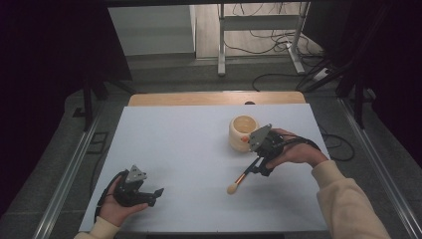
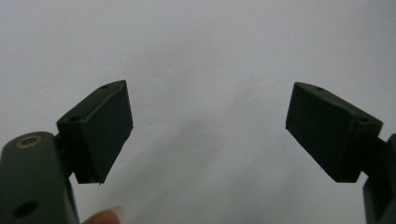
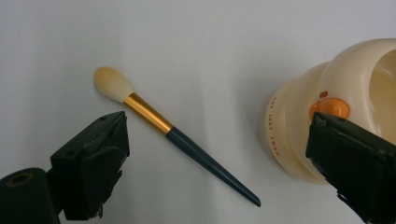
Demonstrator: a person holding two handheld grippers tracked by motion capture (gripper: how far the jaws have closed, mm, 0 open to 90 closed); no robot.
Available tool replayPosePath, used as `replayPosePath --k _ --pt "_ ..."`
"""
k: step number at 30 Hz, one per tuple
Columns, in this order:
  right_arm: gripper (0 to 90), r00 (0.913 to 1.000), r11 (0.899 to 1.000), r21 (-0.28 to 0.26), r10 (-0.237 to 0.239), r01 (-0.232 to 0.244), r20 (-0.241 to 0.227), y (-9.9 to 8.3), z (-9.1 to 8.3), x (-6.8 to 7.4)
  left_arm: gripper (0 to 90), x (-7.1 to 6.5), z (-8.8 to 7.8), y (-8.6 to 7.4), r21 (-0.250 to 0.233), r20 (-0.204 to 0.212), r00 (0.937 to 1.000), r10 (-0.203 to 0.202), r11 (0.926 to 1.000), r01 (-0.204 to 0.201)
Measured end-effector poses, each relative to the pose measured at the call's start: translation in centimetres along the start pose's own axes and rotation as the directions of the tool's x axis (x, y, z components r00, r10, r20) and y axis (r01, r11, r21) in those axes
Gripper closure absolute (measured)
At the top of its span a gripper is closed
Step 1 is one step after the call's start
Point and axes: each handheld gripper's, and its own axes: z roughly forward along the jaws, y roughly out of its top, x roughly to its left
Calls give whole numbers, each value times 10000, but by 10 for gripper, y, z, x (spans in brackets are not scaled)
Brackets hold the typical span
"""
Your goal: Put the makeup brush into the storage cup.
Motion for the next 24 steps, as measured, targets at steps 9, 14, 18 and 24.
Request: replayPosePath --k 9,14,18,24 --pt "90 9989 9997 185 -168 176 -429 -1 6 -3 158 1 0 0 83 6 10000 93 9999 -93" --pt "107 9958 9975 316 -608 630 -679 -1 11 -3 158 1 1 0 41 -18 10000 14 10000 -14" --pt "122 9874 9921 480 -1094 1155 -1146 -1 18 -2 158 1 0 -1 37 -21 10000 20 10000 -20" --pt "129 9756 9845 487 -1597 1687 -1507 -1 26 0 158 1 1 -1 63 -21 10000 22 10000 -22"
